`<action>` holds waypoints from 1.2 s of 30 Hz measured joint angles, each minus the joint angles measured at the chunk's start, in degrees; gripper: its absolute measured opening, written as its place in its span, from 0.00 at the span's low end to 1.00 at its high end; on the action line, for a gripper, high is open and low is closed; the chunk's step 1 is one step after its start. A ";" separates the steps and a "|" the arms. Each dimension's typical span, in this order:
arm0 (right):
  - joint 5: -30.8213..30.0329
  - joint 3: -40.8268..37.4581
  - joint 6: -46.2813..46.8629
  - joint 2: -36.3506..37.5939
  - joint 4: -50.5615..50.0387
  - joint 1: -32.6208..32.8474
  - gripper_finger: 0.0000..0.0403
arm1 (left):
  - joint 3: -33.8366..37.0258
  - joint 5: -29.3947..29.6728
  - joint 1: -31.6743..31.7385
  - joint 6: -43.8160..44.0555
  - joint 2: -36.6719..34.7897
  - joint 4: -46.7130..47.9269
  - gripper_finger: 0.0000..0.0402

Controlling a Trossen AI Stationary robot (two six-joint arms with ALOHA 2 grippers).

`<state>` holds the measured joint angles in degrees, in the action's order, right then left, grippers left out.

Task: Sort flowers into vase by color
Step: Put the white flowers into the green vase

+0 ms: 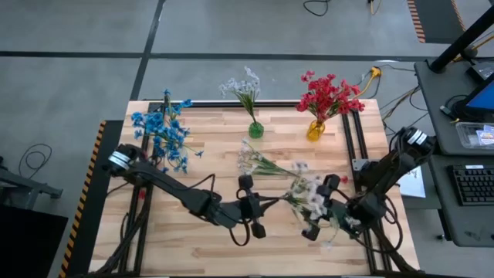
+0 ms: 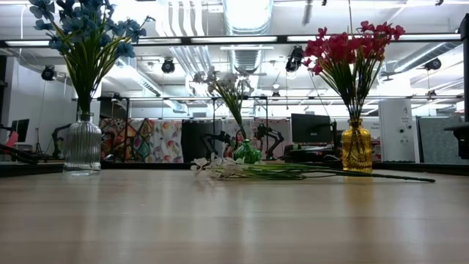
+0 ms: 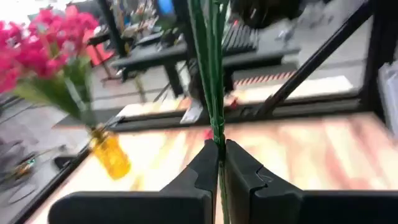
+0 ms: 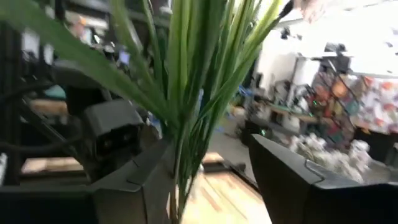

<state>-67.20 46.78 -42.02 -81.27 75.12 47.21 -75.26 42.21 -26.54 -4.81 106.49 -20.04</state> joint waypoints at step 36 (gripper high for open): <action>4.70 0.56 15.00 0.91 -15.31 -7.25 0.15 | 0.04 4.81 -0.75 6.26 -3.47 9.10 0.06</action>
<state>-62.50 47.35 -27.02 -80.36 59.82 39.97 -75.22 47.03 -27.29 1.45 103.02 -10.94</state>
